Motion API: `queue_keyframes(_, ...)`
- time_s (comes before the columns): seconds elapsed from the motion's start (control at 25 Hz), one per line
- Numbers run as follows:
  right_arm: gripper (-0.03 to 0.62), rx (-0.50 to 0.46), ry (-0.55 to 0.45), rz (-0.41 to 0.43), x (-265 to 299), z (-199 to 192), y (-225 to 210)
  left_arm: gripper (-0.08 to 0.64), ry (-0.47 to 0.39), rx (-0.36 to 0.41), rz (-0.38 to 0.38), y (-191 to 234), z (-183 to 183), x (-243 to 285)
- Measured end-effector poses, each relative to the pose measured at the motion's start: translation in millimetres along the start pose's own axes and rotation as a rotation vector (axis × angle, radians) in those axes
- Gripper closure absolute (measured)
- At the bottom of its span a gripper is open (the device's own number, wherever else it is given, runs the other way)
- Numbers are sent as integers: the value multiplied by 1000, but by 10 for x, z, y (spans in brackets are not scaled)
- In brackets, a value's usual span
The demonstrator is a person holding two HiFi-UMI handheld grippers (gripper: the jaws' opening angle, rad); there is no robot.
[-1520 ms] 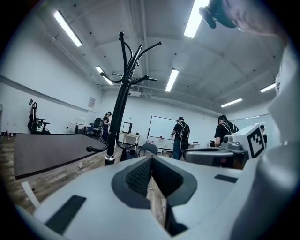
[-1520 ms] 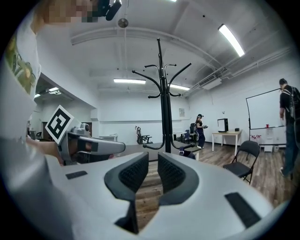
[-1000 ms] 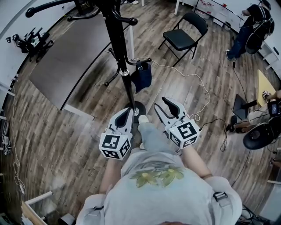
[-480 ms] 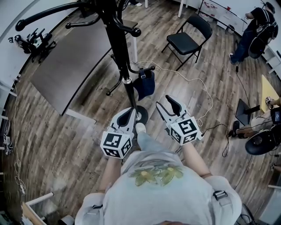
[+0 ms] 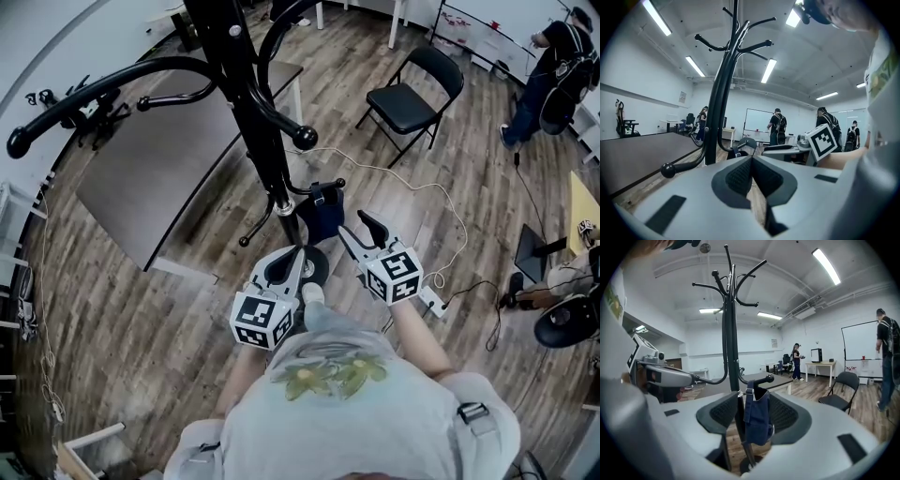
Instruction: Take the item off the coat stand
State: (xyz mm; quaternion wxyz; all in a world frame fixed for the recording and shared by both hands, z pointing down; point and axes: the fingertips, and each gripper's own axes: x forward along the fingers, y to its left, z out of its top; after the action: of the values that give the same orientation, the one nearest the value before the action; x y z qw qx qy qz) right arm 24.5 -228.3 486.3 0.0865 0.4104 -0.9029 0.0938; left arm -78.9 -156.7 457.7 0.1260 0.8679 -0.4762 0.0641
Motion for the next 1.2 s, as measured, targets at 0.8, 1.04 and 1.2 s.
queue_keyframes(0.8, 387, -46, 104, 80, 716, -358, -209, 545, 45, -10, -2, 132, -127, 207)
queue_keyframes(1.04, 387, -40, 134, 74, 795, -451, -237, 545, 56, -20, 4, 155, -195, 170)
queue_keyframes(1.2, 397, -42, 144, 65, 824, -482, -228, 545, 59, -23, 11, 207, -207, 134)
